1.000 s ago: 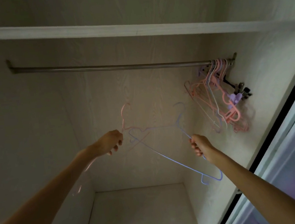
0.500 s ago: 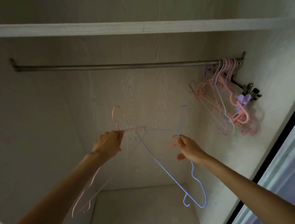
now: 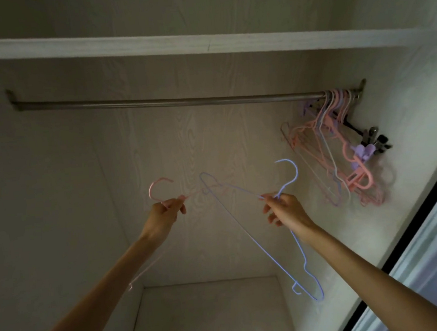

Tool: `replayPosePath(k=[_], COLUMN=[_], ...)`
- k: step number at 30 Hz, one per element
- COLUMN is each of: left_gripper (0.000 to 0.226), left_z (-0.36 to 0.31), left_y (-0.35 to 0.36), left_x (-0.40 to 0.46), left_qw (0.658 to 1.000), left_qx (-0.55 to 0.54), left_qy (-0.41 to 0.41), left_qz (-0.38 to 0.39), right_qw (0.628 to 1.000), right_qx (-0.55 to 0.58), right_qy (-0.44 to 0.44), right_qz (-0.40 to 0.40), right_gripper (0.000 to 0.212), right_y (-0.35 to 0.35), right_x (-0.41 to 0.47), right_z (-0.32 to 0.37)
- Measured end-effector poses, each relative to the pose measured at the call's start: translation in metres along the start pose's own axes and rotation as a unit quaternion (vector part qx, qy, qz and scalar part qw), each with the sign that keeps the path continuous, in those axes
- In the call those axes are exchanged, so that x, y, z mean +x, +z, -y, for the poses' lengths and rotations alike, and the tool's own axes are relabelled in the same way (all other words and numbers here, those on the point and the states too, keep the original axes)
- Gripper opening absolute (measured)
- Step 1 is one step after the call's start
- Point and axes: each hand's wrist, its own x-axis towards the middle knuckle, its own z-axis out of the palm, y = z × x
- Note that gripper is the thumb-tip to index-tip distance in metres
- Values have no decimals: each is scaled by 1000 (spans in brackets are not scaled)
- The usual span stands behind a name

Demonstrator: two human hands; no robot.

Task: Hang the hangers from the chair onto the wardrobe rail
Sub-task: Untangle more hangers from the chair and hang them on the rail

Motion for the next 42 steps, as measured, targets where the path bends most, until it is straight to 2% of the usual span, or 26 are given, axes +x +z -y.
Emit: replayPosePath(k=[3, 6, 9, 11, 13, 17, 19, 21, 23, 26, 28, 30, 35, 42], left_gripper=[39, 34, 31, 30, 31, 33, 30, 26, 30, 29, 26, 25, 28, 15], left_z=[6, 5, 0, -2, -1, 6, 19, 29, 27, 4, -16, -37, -84, -128], left_y=[2, 5, 10, 13, 16, 9, -2, -8, -7, 1, 6, 9, 25, 45], left_x=[4, 3, 1, 4, 11, 33, 43, 45, 43, 40, 44, 51, 67, 87], left_qw=[1000, 997, 995, 995, 993, 959, 937, 927, 923, 914, 904, 903, 911, 938], left_qx=[-15, -57, -64, -52, -63, -179, -215, -253, -277, -307, -332, -338, -328, -274], left_qy=[18, 37, 66, 83, 80, -34, -124, -208, -252, -262, -257, -247, -207, -169], left_qz=[11, 23, 26, 3, -57, -218, -248, -182, -89, 30, 74, 99, 138, 132], right_qw=[998, 992, 957, 933, 928, 930, 940, 950, 956, 966, 977, 987, 995, 996], right_qx=[31, 47, 146, 173, 140, 59, 42, 60, 87, 109, 95, 75, 37, -28], right_qy=[44, 88, 196, 244, 257, 254, 248, 242, 232, 202, 170, 130, 80, 79], right_qz=[16, 75, 155, 198, 230, 258, 231, 190, 157, 121, 85, 56, 42, 7], right_gripper=[16, 16, 13, 13, 14, 14, 12, 11, 16, 26, 31, 35, 36, 32], right_y=[-7, -14, -15, -13, -11, -22, -37, -51, -60, -67, -69, -71, -74, -56], right_x=[4, 4, 1, -4, -11, -21, -19, -14, -6, 10, 22, 35, 73, 130], right_z=[9, 8, 0, -1, -1, -3, -2, 2, 10, 31, 50, 72, 124, 150])
